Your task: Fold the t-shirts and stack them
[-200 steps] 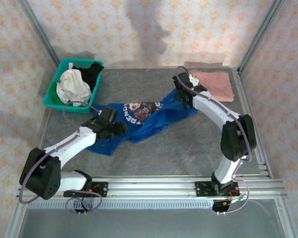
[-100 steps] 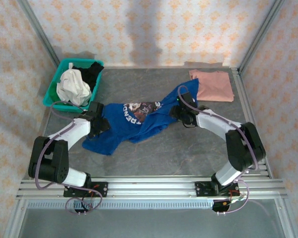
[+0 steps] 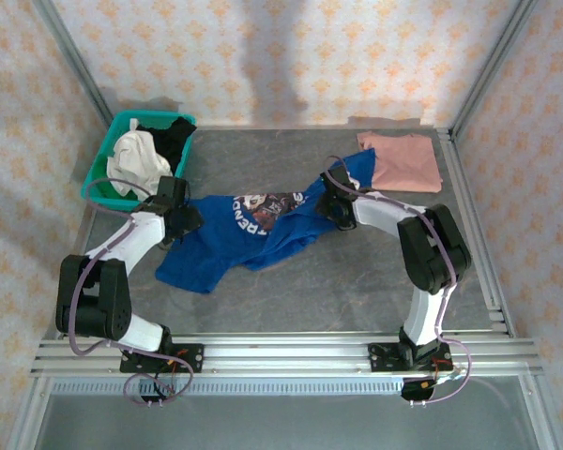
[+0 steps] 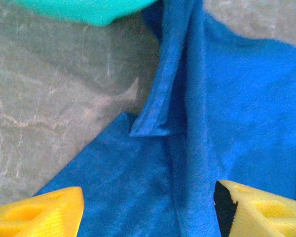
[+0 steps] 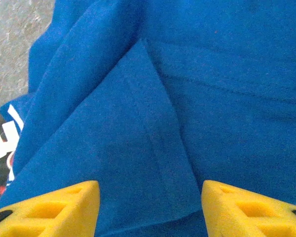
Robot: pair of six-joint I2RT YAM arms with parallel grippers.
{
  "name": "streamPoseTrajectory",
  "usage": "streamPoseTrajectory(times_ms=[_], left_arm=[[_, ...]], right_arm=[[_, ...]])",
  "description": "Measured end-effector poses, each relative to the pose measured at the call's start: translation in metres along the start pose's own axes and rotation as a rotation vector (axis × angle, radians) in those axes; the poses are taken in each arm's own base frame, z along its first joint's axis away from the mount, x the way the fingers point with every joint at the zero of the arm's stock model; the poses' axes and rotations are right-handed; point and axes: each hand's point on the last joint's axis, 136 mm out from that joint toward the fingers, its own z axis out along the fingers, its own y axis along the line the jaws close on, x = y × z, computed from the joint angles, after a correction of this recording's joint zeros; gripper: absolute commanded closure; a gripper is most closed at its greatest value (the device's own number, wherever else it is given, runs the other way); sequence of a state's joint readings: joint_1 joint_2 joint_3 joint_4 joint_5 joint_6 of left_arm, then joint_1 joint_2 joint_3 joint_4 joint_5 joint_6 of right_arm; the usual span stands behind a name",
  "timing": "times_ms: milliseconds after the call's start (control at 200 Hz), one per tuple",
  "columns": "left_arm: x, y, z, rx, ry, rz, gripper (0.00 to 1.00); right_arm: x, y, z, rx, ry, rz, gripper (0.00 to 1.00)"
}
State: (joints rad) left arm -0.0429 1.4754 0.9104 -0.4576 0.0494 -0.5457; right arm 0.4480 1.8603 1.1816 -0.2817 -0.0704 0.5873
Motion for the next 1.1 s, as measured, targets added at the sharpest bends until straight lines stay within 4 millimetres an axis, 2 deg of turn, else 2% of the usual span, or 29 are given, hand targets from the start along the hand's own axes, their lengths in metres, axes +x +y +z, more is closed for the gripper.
streamPoseTrajectory(times_ms=[165, 255, 385, 540, 611, 846, 976, 1101], left_arm=[[-0.007, -0.004, 0.002, -0.003, -0.005, 0.023, 0.29], [-0.01, -0.006, 0.003, -0.007, -0.004, 0.03, 0.29], [-0.016, -0.007, 0.003, -0.01, -0.009, 0.034, 0.29], [-0.02, -0.006, 0.003, -0.014, -0.013, 0.039, 0.29], [-0.02, -0.006, 0.003, -0.016, -0.011, 0.038, 0.29], [-0.021, -0.004, 0.003, -0.02, -0.01, 0.035, 0.29], [-0.022, -0.004, 0.002, -0.019, -0.012, 0.034, 0.29], [-0.023, -0.006, 0.002, -0.013, -0.012, 0.04, 0.29]], right_arm=[[0.007, -0.007, 0.014, 0.038, 0.026, -0.006, 0.42], [0.006, -0.005, 0.015, 0.034, 0.025, -0.005, 0.42], [0.007, -0.004, 0.015, 0.028, 0.032, -0.004, 0.59], [0.007, -0.006, 0.014, 0.039, 0.026, 0.008, 0.74], [0.005, -0.008, 0.012, 0.049, 0.02, 0.007, 0.77], [-0.011, -0.011, -0.017, 0.067, -0.044, -0.012, 1.0], [-0.017, -0.015, -0.038, 0.072, -0.077, -0.022, 1.0], [-0.019, -0.042, -0.08, 0.109, -0.137, -0.025, 1.0]])
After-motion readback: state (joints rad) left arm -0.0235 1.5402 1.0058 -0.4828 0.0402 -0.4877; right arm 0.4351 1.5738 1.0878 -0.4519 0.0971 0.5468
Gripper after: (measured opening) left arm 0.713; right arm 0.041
